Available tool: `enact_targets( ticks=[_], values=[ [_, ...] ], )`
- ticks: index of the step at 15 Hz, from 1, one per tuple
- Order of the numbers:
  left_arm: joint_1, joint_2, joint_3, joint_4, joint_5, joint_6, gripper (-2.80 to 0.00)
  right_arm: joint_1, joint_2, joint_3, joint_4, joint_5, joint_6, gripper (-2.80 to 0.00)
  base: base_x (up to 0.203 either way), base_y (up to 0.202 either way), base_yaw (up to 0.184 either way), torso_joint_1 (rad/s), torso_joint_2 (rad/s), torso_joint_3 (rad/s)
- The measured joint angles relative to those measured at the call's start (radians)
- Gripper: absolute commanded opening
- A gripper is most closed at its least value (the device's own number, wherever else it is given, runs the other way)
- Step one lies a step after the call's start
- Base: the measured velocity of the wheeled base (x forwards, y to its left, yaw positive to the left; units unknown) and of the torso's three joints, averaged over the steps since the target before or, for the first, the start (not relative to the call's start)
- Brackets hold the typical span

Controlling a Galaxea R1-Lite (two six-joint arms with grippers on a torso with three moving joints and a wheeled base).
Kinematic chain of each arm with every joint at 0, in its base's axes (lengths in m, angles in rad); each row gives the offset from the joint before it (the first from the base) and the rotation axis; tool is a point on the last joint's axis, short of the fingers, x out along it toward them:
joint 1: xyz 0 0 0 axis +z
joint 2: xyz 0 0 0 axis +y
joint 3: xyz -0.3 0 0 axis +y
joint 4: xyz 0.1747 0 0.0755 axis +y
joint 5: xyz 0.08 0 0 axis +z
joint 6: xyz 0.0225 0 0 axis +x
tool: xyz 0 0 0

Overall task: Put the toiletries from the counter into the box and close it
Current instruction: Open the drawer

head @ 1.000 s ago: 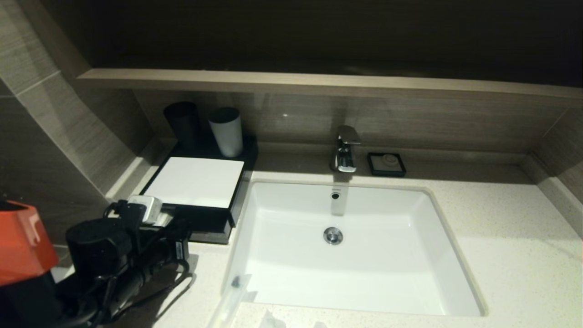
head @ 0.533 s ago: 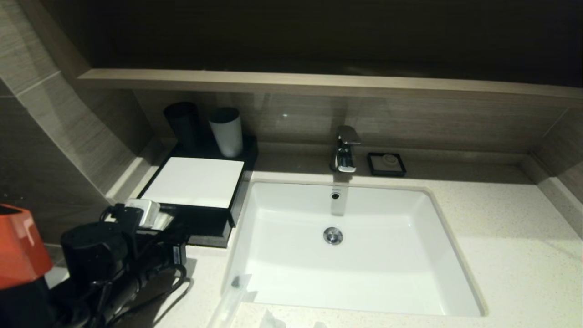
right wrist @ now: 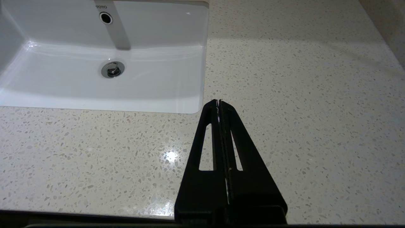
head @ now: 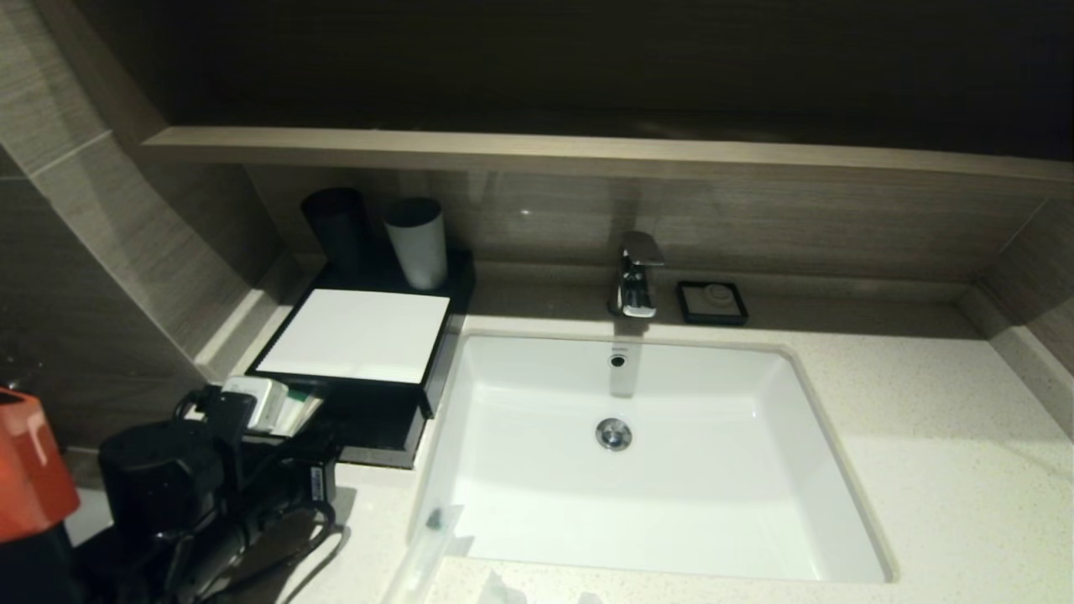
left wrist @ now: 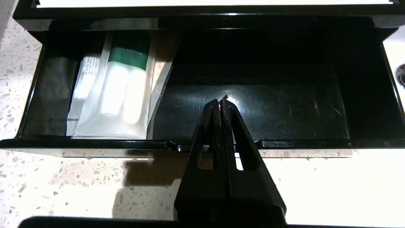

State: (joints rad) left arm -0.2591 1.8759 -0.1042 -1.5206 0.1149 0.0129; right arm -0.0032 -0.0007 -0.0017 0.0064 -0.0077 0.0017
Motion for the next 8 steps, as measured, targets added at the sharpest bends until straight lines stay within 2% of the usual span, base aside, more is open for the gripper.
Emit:
enact_targets(
  ticks=[8],
  values=[
    [-0.010, -0.034, 0.073, 0.000, 0.001, 0.005, -2.80, 0.000, 0.000, 0.000, 0.001, 0.000, 0.000, -2.80, 0.000, 0.000, 0.000, 0.000, 0.00, 0.000]
  ],
)
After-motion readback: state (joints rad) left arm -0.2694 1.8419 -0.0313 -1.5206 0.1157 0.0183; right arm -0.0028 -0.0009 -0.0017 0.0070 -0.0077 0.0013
